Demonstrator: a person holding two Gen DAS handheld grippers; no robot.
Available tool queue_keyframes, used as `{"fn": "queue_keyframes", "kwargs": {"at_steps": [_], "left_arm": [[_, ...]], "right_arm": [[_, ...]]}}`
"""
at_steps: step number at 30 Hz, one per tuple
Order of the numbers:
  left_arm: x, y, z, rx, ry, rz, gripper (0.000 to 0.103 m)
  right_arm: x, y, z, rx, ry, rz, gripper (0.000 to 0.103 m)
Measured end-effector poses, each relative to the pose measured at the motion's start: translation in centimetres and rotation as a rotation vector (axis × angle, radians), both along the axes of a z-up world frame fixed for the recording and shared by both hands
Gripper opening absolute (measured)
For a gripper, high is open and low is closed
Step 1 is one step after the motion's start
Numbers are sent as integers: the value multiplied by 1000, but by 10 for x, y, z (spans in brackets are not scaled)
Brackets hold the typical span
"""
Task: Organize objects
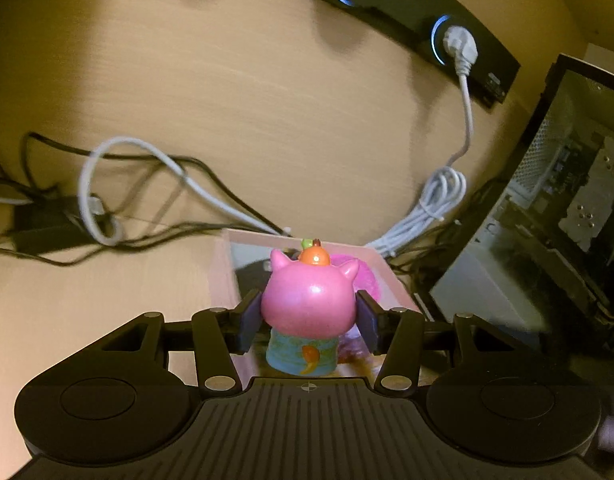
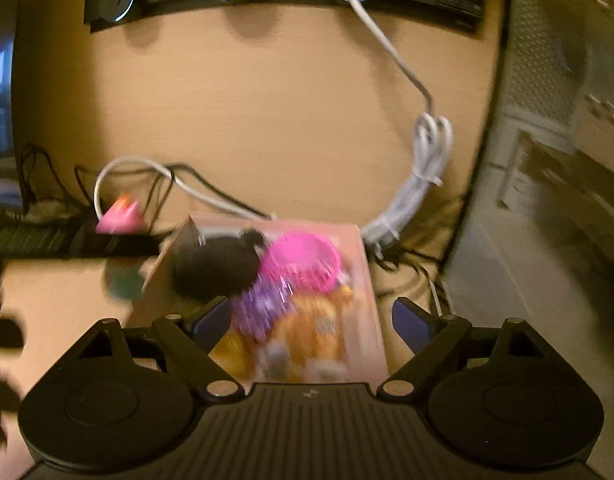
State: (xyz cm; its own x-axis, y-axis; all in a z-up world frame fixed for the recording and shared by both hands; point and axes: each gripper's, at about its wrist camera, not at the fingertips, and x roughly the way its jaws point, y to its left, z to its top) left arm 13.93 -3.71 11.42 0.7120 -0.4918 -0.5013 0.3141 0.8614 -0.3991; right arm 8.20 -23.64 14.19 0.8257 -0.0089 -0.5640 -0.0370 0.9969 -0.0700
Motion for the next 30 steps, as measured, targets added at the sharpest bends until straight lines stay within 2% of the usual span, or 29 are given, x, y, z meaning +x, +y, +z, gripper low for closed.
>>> {"fn": "queue_keyframes", "kwargs": {"at_steps": [2, 5, 7, 9, 10, 12, 14, 15, 18, 22, 24, 29, 30], "left_arm": [[10, -17, -6, 13, 31, -37, 54], [26, -57, -25, 248, 141, -105, 54], [25, -73, -37, 333, 175, -164, 57], [20, -82, -42, 414, 159, -198, 57], [18, -83, -42, 427, 152, -202, 55], [19, -73, -38, 361, 170, -183, 55], [14, -56, -24, 253, 94, -142, 55], [10, -49, -17, 223, 53, -132, 55], [-1, -31, -1, 183, -26, -112, 55], [-14, -13, 6, 199, -50, -42, 55], [-13, -7, -2, 203, -16, -29, 55], [-11, -7, -26, 297, 82, -5, 55], [-10, -6, -30, 322, 102, 2, 55]], "right_arm": [[-15, -3, -7, -19, 12, -10, 89], [-27, -9, -18, -51, 44, -24, 89], [-30, -13, -24, -75, 62, -39, 90], [-30, -18, -29, -73, 92, -49, 91], [-28, -20, -33, -71, 106, -51, 92], [-23, -22, -38, -80, 120, -53, 92], [-17, -20, -40, -95, 116, -48, 92], [-14, -19, -42, -104, 116, -44, 92], [-6, -16, -46, -134, 124, -33, 92], [-2, -15, -47, -153, 113, -17, 92], [-1, -16, -48, -153, 117, -15, 92], [-1, -15, -50, -167, 118, -16, 92], [-1, -14, -50, -168, 116, -7, 87]]}}
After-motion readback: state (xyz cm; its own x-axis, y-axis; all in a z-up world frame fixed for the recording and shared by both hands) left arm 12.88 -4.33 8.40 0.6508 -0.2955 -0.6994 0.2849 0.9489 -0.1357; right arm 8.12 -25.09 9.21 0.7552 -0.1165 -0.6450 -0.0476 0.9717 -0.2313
